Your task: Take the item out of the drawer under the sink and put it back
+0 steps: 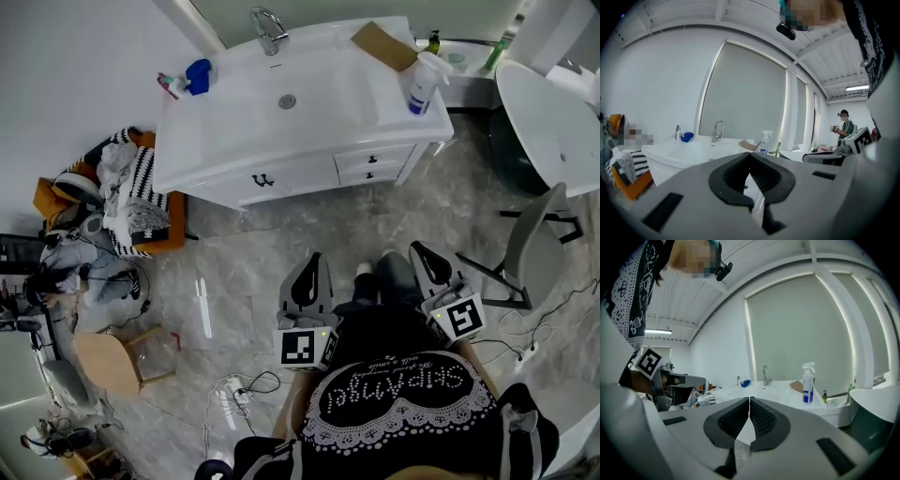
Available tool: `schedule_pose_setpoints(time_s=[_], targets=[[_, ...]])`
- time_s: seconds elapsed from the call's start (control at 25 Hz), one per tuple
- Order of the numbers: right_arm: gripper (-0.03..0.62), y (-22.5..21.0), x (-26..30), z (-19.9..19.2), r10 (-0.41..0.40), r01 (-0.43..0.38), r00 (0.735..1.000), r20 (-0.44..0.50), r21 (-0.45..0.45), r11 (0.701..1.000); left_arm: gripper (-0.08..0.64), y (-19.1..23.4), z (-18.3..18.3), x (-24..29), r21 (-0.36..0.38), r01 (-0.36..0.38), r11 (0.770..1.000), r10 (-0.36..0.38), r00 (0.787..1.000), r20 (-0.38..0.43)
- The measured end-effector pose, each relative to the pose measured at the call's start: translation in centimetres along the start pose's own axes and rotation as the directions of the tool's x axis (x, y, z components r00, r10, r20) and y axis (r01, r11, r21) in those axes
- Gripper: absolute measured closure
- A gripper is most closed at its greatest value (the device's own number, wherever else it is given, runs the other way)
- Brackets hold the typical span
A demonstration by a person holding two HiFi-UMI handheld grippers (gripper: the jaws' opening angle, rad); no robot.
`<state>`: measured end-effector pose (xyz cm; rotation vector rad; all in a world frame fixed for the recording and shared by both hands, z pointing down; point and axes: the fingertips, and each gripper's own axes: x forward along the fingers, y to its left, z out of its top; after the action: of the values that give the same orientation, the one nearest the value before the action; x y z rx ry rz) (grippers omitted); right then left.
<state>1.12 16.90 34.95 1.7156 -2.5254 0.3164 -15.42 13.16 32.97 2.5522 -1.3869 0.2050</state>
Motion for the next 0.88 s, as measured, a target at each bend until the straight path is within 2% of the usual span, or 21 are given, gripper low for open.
schedule_pose_setpoints(time_s=[0.28, 0.4, 0.6, 0.88], targets=[[0.572, -2.4, 1.4, -0.3, -0.006, 0.007, 0.999, -0.037, 0.015, 1.000, 0.555, 0.1, -0.6, 2.1, -0.051, -0.025, 0.998, 0.023, 0.999, -0.038], [0.572, -3.5, 2.5, 0.0, 0.015, -0.013, 0.998, -0.053, 0.024, 1.000, 0.555, -0.2, -0.4, 3.5, -0.066, -0.037, 0.997, 0.033, 0.998, -0.050], [0.572, -6.6, 4.7, 1.1, 0.045, -0.046, 0.998, -0.051, -0.007, 0.999, 0.555, -0.3, 0.7, 6.8, -0.075, -0.068, 0.995, 0.065, 0.997, -0.036], [0.572, -11.8, 6.7, 2.0, 0.032, -0.034, 0.998, -0.051, -0.034, 0.999, 0.555, -1.3, 2.1, 11.5, -0.070, -0.071, 0.995, 0.072, 0.997, -0.001]])
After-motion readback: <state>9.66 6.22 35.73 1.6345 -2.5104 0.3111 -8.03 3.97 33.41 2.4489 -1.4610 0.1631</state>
